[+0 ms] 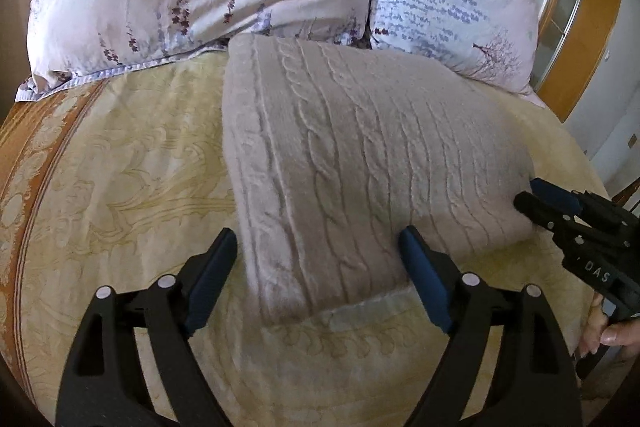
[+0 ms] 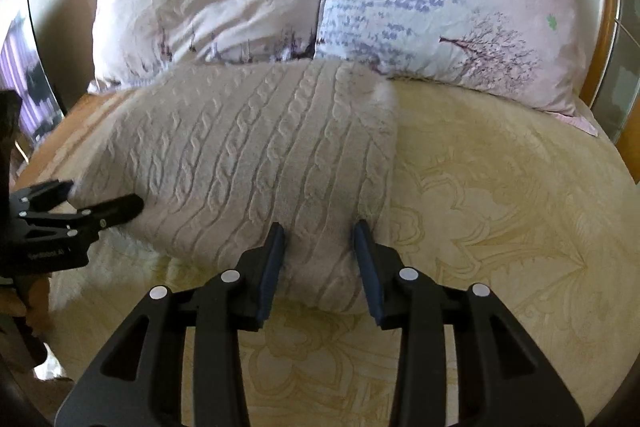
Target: Fold small clothes
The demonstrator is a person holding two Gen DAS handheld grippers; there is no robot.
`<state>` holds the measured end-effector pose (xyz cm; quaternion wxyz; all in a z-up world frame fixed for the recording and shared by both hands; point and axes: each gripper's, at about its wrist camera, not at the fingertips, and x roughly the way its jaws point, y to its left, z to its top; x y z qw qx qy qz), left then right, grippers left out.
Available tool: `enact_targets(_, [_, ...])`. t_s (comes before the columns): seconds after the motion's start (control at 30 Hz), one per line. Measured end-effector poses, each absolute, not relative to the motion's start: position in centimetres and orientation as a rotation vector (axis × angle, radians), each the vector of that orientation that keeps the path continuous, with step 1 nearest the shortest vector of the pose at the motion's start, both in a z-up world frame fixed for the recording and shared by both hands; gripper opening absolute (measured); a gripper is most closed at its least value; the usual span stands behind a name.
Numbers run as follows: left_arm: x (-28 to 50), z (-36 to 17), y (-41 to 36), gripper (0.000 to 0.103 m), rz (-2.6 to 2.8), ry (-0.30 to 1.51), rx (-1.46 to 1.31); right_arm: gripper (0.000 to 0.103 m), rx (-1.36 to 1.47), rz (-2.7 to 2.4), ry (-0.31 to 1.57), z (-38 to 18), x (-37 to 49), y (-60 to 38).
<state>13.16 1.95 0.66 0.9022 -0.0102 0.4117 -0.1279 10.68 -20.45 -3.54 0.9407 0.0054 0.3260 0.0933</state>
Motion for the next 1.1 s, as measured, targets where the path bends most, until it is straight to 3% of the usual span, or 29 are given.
enact_targets(0.03, [12.9, 0.9, 2.1, 0.086, -0.261, 0.842, -0.02, 0.056, 0.024, 0.184, 0.653, -3.3, 10.4, -20.7])
enact_targets(0.07, [12.5, 1.1, 2.3, 0.087, -0.253, 0.831, -0.017, 0.07, 0.032, 0.175, 0.638, -3.1, 10.0, -20.9])
enact_targets(0.1, [12.3, 1.3, 2.5, 0.089, -0.249, 0.825, -0.016, 0.076, 0.035, 0.17, 0.624, -2.9, 9.6, -21.1])
enact_targets(0.17, [11.8, 1.5, 2.9, 0.092, -0.243, 0.817, -0.02, 0.077, 0.037, 0.159, 0.614, -2.8, 9.1, -21.3])
enact_targets(0.3, [11.2, 1.5, 3.6, 0.095, -0.245, 0.83, -0.052, 0.094, 0.046, 0.139, 0.592, -2.8, 8.1, -21.5])
enact_targets(0.5, [10.0, 1.3, 3.8, 0.101, -0.22, 0.839, -0.065, 0.099, 0.03, 0.103, 0.586, -3.3, 7.3, -21.1])
enact_targets(1.1, [9.4, -0.3, 2.2, 0.101, -0.161, 0.905, -0.001, 0.1, 0.047, 0.095, 0.707, -6.0, 7.7, -18.6])
